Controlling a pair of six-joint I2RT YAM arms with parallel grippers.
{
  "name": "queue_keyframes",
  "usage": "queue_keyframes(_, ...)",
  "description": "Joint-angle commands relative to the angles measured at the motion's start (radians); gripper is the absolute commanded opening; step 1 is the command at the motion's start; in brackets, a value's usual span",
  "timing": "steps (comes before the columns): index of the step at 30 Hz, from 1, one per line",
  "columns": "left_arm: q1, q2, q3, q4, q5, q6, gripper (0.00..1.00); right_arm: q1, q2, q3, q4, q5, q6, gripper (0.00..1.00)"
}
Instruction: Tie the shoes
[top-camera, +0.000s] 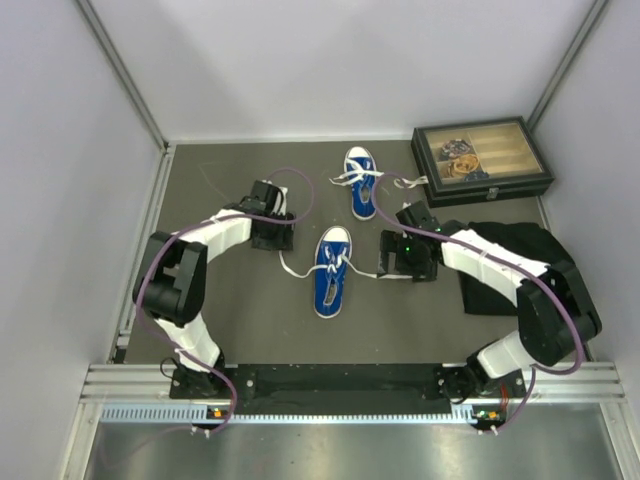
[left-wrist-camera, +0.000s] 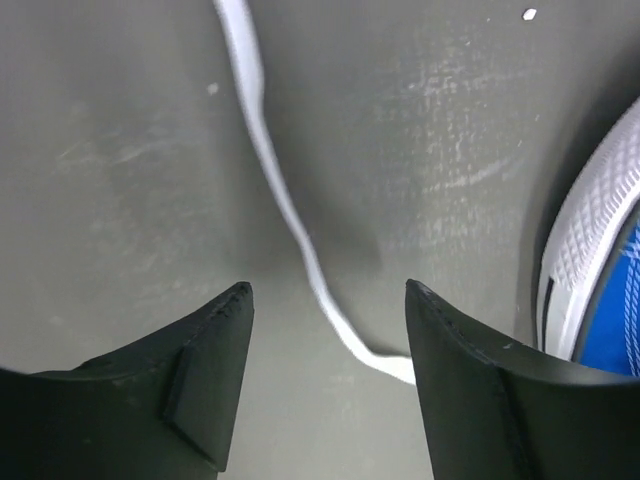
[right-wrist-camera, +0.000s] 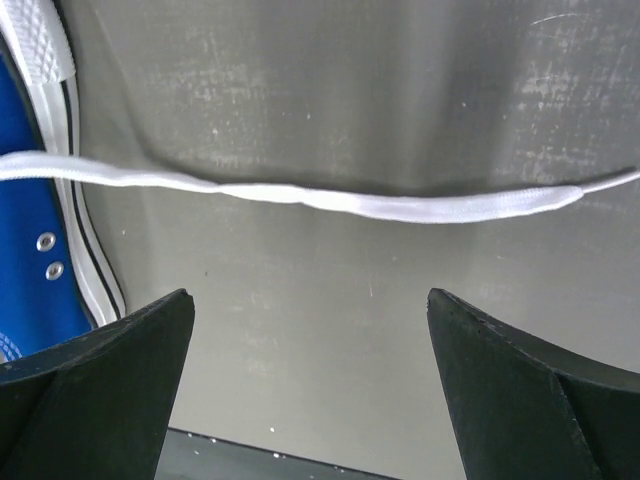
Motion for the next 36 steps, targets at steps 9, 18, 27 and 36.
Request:
queue_keyframes(9, -0.055, 0.127, 0.083, 0.08, -0.277, -0.025, 0.58, -0.057, 0.061, -0.001, 0.07, 0.101, 0.164, 0.96)
queue_keyframes(18, -0.023, 0.191, 0.176, 0.1, -0.256, -0.032, 0.58, -0.066, 0.168, 0.056, -0.013, 0.203, 0.334, 0.81)
queue_keyframes(27, -0.009, 0.201, 0.19, 0.11, -0.216, -0.05, 0.6, -0.068, 0.221, 0.06, -0.053, 0.29, 0.48, 0.52)
queue_keyframes(36, 0.003, 0.181, 0.172, 0.103, -0.191, -0.056, 0.6, -0.066, 0.304, 0.096, -0.035, 0.292, 0.469, 0.08)
